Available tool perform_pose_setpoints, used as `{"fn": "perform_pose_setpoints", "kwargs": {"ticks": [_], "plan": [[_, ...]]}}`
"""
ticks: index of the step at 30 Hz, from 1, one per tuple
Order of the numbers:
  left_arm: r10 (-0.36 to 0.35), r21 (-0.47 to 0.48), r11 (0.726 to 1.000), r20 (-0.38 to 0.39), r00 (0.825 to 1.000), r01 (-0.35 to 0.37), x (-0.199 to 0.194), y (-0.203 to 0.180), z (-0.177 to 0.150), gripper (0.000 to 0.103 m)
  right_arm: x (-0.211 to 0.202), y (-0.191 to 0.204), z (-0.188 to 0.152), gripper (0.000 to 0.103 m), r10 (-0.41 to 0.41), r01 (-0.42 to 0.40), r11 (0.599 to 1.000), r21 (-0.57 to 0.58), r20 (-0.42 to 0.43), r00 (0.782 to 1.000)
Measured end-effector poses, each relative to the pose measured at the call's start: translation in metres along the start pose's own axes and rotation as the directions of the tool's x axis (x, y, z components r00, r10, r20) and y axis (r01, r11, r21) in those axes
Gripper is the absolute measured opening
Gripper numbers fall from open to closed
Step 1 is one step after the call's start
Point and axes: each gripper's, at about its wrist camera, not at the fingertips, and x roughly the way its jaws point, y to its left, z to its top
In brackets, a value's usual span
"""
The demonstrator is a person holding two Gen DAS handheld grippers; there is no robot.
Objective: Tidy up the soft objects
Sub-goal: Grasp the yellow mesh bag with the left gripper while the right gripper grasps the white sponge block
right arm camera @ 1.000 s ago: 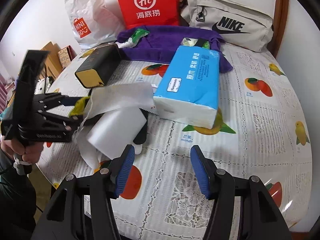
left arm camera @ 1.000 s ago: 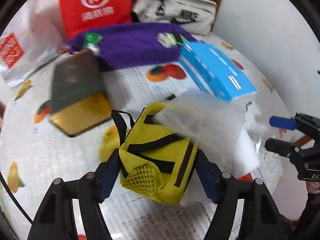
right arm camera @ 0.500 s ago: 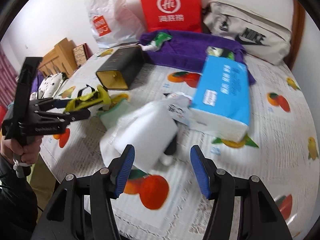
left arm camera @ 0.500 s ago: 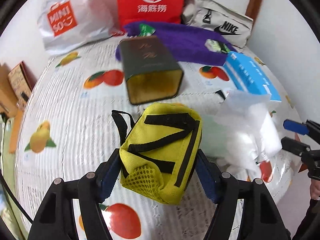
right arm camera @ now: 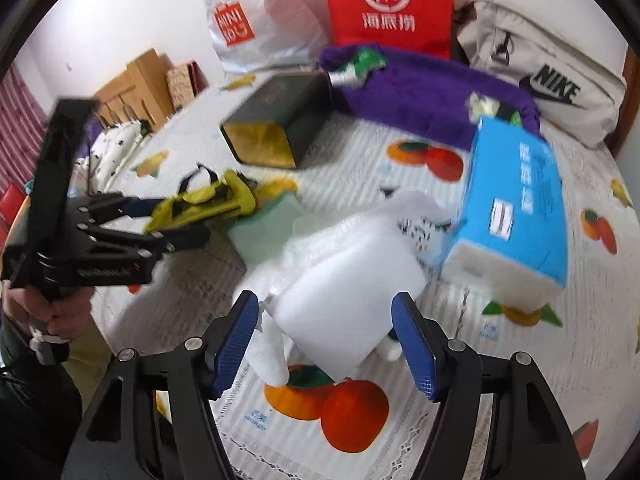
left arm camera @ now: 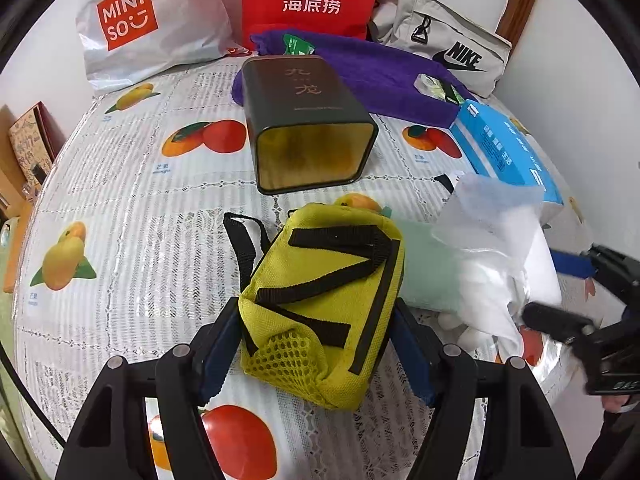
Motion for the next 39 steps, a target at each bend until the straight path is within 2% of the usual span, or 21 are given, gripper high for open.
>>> {"fn": "perform_pose_setpoints", "kwargs": {"ticks": [3,5,6,7,11,15,20,23,25,27,28,29,30,34,39], "plan": [[-0.004,0.004,1.0,-0.007,1.0,0.004,0.002,0.0,-0.001,0.07,0.01,-0.005,-0.005,0.07,-0.019,0.019,1.0,0.015,-0.034,0.999],[-0.005,0.006,1.0,-0.007,1.0,0.005,0.001,0.001,-0.002,0.07,0.008,-0.011,-0.008,0.068,-0.014,0.015,0.999,0.029,-0.024,1.0],[-0.005,0.006,1.0,-0.008,1.0,0.005,0.001,0.001,-0.002,0.07,0.007,-0.014,-0.009,0.066,-0.007,0.008,0.999,0.039,-0.017,1.0],[-0.005,0.004,1.0,-0.009,1.0,0.005,0.001,0.001,-0.002,0.07,0.004,-0.017,-0.011,0.057,0.003,-0.002,0.999,0.051,-0.015,1.0],[0.001,0.001,1.0,-0.01,1.0,-0.001,0.0,0.0,-0.002,0.07,-0.005,-0.022,-0.018,0.045,0.008,-0.007,0.998,0.06,-0.015,1.0],[0.007,0.005,1.0,-0.01,1.0,-0.007,-0.002,-0.003,-0.004,0.07,-0.018,-0.025,-0.029,0.045,-0.02,0.021,0.998,0.052,-0.015,1.0],[0.009,-0.006,1.0,-0.012,1.0,-0.009,-0.003,-0.004,-0.005,0.07,-0.02,-0.041,-0.038,0.042,-0.019,0.019,0.994,0.107,-0.005,1.0],[0.014,-0.009,1.0,-0.013,1.0,-0.015,-0.005,-0.005,-0.005,0.07,-0.02,-0.042,-0.035,0.044,-0.013,0.01,0.993,0.121,0.028,1.0],[0.019,-0.01,1.0,-0.011,1.0,-0.019,-0.006,-0.005,-0.005,0.07,-0.02,-0.04,-0.03,0.048,-0.024,0.018,0.993,0.115,0.058,0.998],[0.022,-0.01,1.0,-0.008,1.0,-0.022,-0.006,-0.006,-0.005,0.07,-0.015,-0.038,-0.023,0.048,-0.044,0.036,0.994,0.106,0.074,0.996],[0.023,-0.011,1.0,-0.007,1.0,-0.023,-0.006,-0.006,-0.004,0.07,-0.012,-0.038,-0.02,0.047,-0.049,0.041,0.994,0.105,0.075,0.996],[0.024,-0.014,1.0,-0.009,1.0,-0.024,-0.005,-0.006,-0.004,0.07,-0.008,-0.038,-0.018,0.036,-0.054,0.046,0.994,0.103,0.069,0.996],[0.024,-0.02,0.999,-0.006,1.0,-0.025,-0.004,-0.006,-0.005,0.07,-0.004,-0.039,-0.016,0.031,-0.056,0.05,0.994,0.1,0.058,0.997],[0.023,-0.028,0.999,-0.004,1.0,-0.023,0.0,-0.005,-0.006,0.07,-0.004,-0.039,-0.023,0.031,-0.067,0.063,0.994,0.088,0.05,0.996],[0.049,-0.025,0.998,0.007,0.999,-0.048,0.003,-0.007,-0.007,0.07,-0.025,-0.049,-0.043,0.031,-0.091,0.086,0.991,0.1,0.048,0.995]]}}
